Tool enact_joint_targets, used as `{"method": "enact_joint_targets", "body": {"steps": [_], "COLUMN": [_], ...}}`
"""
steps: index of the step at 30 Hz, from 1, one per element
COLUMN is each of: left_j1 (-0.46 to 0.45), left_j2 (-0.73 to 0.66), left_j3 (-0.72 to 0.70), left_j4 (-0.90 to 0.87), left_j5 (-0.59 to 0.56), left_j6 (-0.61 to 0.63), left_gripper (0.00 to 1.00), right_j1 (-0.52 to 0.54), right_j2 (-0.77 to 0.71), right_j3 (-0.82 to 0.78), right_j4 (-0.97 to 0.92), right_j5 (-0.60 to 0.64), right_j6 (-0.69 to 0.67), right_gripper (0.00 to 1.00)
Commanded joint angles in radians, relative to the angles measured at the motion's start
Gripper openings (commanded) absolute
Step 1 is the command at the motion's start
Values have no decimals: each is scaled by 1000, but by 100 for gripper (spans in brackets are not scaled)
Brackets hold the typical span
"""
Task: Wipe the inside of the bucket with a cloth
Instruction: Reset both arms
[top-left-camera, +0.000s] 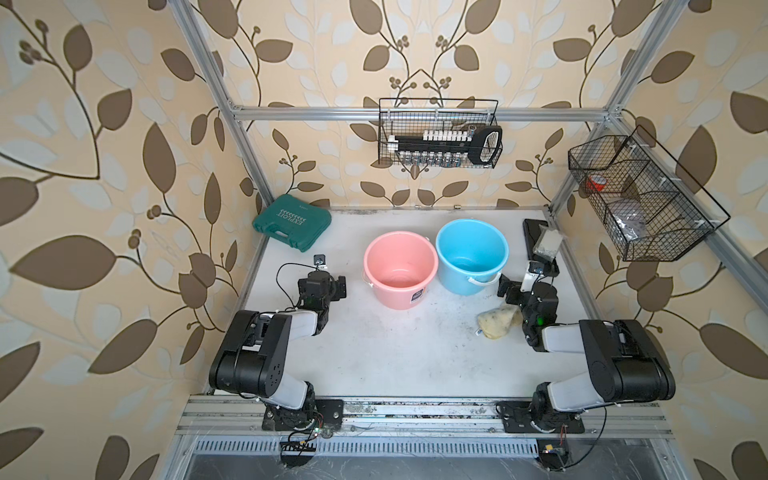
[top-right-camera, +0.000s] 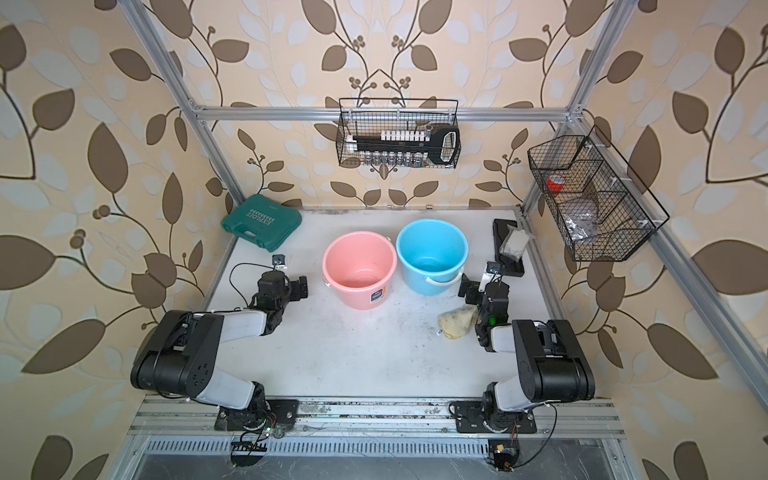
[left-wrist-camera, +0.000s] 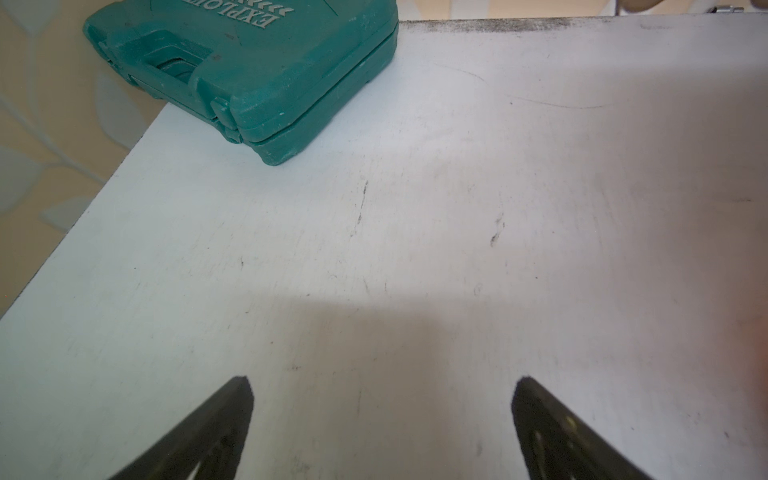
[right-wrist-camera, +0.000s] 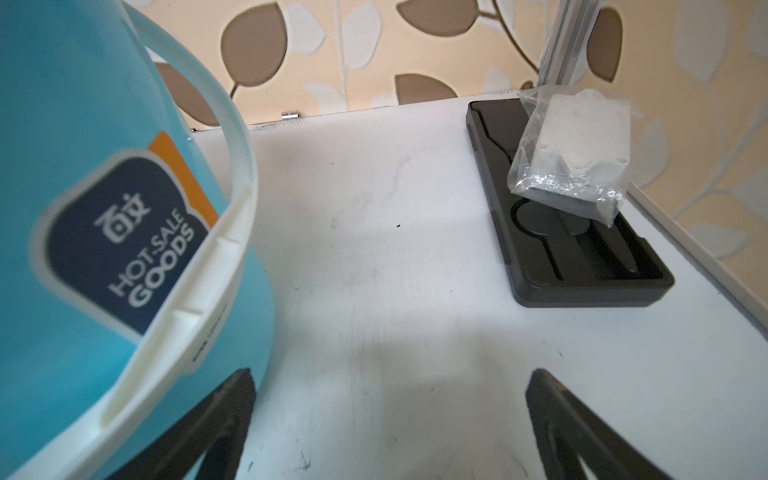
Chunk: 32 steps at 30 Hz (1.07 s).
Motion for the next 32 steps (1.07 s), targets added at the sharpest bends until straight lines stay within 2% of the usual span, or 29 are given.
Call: {"method": "enact_joint_targets", "body": {"steps": [1, 4, 5, 6, 8, 25, 29, 32], "left_j1": [-6, -1, -4, -6, 6, 37, 77, 86], "left_j2": [-38, -36, -7, 6, -17, -7, 12, 0], "left_j3": [-33, -114, -141, -139, -104, -76, -35, -44], "left_j4": [92, 223, 316, 337, 224, 186, 123, 132], "left_j5": [49, 147, 137, 122, 131, 177, 247, 257], "left_j6": [36, 66, 77, 74, 51, 39, 20, 16], "left_gripper": [99, 99, 99, 99, 99, 99, 99, 99], "right_j1": [11, 15, 18, 19, 21, 36, 35, 36], "right_j2": [1, 7, 10, 12, 13, 14, 12, 12], "right_j3": [28, 54, 57, 60, 64, 71, 70, 71], "right_j4": [-7, -48, -54, -55, -61, -74, -74, -73], "right_j5": [22, 11, 8, 8, 11, 39, 38, 40], "right_j6": [-31, -43, -46, -48, -49, -58, -58, -57], "right_gripper": [99, 99, 99, 99, 99, 99, 99, 99]}}
